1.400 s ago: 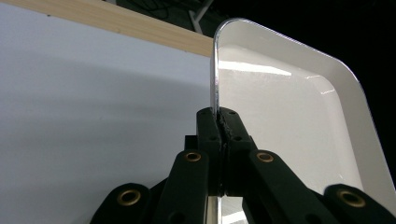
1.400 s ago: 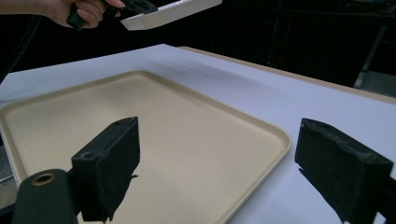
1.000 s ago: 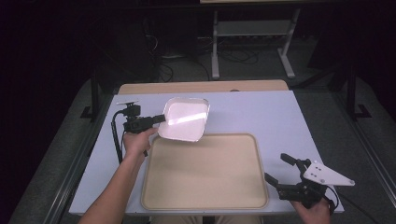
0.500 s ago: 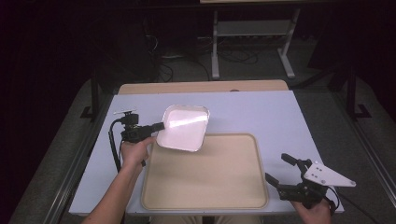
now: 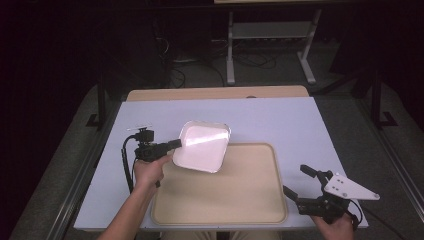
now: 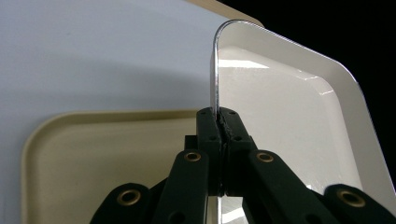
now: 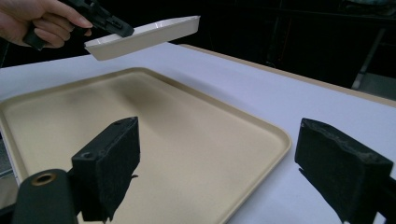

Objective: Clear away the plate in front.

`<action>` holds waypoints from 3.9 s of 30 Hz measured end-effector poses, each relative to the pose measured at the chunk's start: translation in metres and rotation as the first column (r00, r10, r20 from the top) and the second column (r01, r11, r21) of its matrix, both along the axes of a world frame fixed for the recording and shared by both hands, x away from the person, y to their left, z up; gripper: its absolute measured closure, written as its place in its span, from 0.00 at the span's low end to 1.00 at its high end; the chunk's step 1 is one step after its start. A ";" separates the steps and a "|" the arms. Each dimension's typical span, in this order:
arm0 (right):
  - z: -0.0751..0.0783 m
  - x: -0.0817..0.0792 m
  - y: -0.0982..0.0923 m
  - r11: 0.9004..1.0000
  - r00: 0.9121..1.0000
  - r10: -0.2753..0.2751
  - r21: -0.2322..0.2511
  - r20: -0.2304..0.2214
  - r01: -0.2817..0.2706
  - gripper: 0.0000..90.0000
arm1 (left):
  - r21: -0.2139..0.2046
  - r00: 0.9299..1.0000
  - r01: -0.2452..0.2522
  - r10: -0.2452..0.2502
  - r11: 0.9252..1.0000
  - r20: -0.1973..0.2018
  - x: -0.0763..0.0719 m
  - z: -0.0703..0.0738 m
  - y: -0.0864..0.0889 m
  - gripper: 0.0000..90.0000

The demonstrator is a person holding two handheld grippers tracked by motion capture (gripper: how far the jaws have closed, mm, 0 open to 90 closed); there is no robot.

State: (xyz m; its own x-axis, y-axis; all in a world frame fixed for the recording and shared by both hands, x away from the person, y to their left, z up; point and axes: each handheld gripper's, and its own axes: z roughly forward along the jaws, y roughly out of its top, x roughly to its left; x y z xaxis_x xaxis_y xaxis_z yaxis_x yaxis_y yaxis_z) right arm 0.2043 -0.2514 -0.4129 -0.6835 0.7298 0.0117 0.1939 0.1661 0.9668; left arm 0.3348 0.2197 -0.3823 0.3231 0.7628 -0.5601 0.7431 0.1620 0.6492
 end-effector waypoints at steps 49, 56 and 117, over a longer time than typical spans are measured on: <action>0.002 -0.002 0.002 1.000 1.000 0.005 -0.007 0.008 -0.005 0.15 | 0.011 0.997 0.053 -0.052 0.999 -0.063 -0.044 -0.037 -0.029 0.99; 0.002 -0.002 0.003 1.000 1.000 0.009 -0.009 0.012 -0.009 0.15 | 0.039 0.996 0.039 -0.036 0.998 -0.077 -0.050 -0.045 -0.030 0.99; 0.003 -0.002 0.007 1.000 0.999 0.030 -0.004 0.013 -0.029 0.15 | 0.171 0.982 -0.129 0.149 0.977 -0.112 -0.080 -0.059 -0.026 0.87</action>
State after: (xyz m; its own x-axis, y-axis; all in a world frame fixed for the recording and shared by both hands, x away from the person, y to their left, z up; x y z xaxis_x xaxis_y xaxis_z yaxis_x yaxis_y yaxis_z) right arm 0.2019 -0.2446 -0.4100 -0.7049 0.7093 -0.0006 0.1758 0.1756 0.9686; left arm 0.2552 0.1936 -0.4416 0.1433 0.8792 -0.4543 0.7968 0.1698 0.5799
